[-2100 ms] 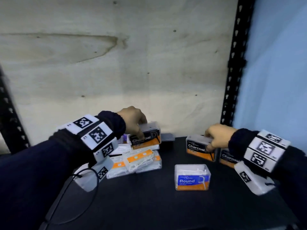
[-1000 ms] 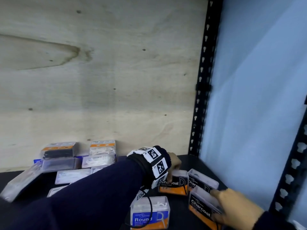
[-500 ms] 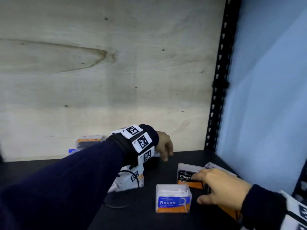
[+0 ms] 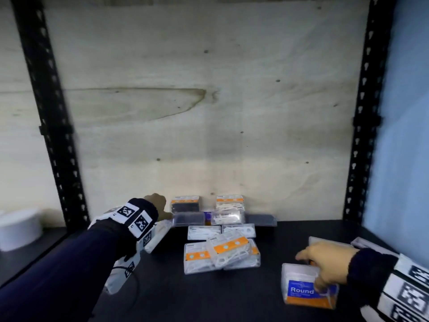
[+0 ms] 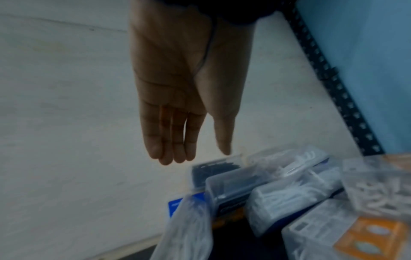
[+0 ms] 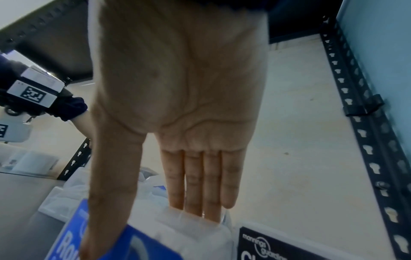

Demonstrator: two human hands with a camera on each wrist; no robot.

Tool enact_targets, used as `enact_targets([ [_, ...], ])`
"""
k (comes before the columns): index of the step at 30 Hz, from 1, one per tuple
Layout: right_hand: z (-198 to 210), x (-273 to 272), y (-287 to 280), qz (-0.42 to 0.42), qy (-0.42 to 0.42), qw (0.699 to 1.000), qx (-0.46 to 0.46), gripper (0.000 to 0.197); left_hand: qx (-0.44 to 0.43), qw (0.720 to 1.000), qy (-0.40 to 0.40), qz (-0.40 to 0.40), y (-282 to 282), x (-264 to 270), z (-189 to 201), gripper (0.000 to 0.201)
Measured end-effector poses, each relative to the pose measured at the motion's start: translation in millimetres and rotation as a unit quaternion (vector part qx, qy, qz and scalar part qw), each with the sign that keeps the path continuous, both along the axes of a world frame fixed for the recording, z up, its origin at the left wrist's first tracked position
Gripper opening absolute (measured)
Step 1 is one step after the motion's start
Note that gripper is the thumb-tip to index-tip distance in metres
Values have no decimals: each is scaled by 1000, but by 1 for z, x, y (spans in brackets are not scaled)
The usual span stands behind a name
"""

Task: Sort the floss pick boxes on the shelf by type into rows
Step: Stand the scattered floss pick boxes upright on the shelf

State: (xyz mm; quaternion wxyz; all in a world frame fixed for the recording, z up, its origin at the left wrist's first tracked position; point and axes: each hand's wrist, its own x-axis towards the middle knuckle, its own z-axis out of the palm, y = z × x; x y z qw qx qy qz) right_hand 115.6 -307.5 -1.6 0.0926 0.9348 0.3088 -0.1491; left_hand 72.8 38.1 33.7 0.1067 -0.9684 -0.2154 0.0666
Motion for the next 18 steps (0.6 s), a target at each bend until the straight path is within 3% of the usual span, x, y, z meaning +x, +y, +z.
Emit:
enact_targets([
  [4,-4,1,4,2,18,1000,5,43,-63,996,47,33,23,7,-23,56],
  [7,-4,1,6,1,20,1000,7,35,-82,995,40,39,31,14,-39,72],
  [12,-7,8,3,-8,44,999,23,40,-13,1000,8,8,41,13,-48,45],
  [15,-12,11,1,-16,59,997,51,27,-86,995,29,42,42,2,-32,33],
  [18,-15,15,-1,-29,66,995,70,33,-137,990,-4,32,48,-17,-22,33],
])
